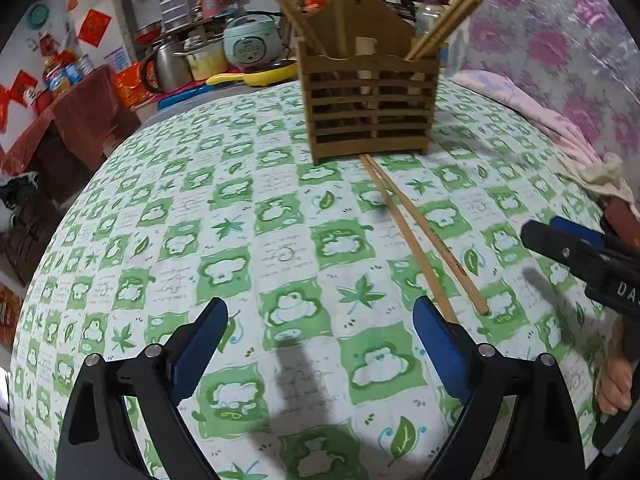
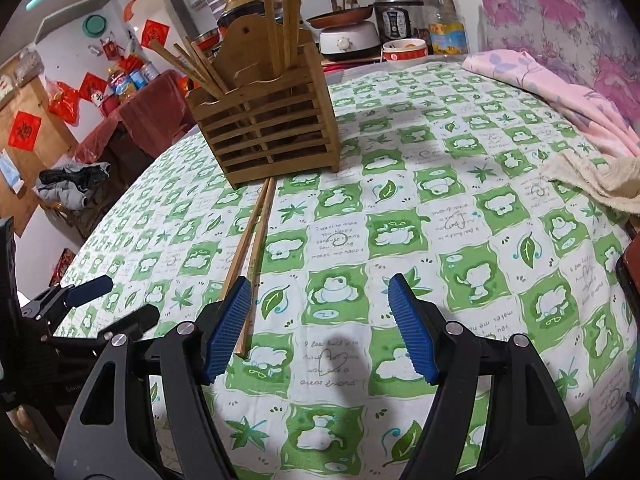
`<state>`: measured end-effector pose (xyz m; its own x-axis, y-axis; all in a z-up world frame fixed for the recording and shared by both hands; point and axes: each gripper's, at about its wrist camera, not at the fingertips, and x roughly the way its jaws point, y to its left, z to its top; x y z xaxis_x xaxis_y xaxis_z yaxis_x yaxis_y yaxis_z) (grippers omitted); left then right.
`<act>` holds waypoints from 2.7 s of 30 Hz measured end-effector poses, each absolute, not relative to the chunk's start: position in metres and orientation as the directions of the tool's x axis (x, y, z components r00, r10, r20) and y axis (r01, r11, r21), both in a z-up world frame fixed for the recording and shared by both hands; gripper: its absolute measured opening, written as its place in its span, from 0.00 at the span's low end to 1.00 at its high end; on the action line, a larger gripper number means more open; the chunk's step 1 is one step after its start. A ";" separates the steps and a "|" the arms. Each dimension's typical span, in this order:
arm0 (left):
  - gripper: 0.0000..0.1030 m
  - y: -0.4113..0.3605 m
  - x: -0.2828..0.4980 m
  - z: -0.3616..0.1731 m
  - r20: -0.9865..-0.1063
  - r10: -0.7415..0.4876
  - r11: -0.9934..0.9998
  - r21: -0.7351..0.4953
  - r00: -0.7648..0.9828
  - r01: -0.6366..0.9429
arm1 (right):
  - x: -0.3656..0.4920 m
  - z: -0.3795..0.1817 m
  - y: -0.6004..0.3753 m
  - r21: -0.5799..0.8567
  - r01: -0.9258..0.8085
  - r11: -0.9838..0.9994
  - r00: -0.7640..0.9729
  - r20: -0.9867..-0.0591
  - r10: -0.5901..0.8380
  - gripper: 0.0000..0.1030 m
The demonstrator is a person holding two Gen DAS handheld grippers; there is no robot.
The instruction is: Organize utensils
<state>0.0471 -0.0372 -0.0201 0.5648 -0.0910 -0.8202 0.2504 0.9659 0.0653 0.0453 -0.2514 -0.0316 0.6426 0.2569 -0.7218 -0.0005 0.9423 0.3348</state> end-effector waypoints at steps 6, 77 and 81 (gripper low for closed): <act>0.89 -0.036 0.049 -0.022 -0.827 -0.096 0.966 0.057 0.554 0.252 | 0.045 -0.032 -0.243 0.312 -0.037 0.949 0.629 -0.731 0.265 0.67; 0.32 -0.050 0.068 -0.047 -0.896 -0.175 0.949 -0.043 0.409 0.311 | 0.056 -0.053 -0.220 0.232 -0.111 0.966 0.511 -0.821 0.256 0.22; 0.16 -0.050 0.064 -0.046 -0.892 -0.172 0.946 -0.032 0.417 0.321 | 0.055 -0.052 -0.219 0.211 -0.103 0.972 0.513 -0.826 0.234 0.18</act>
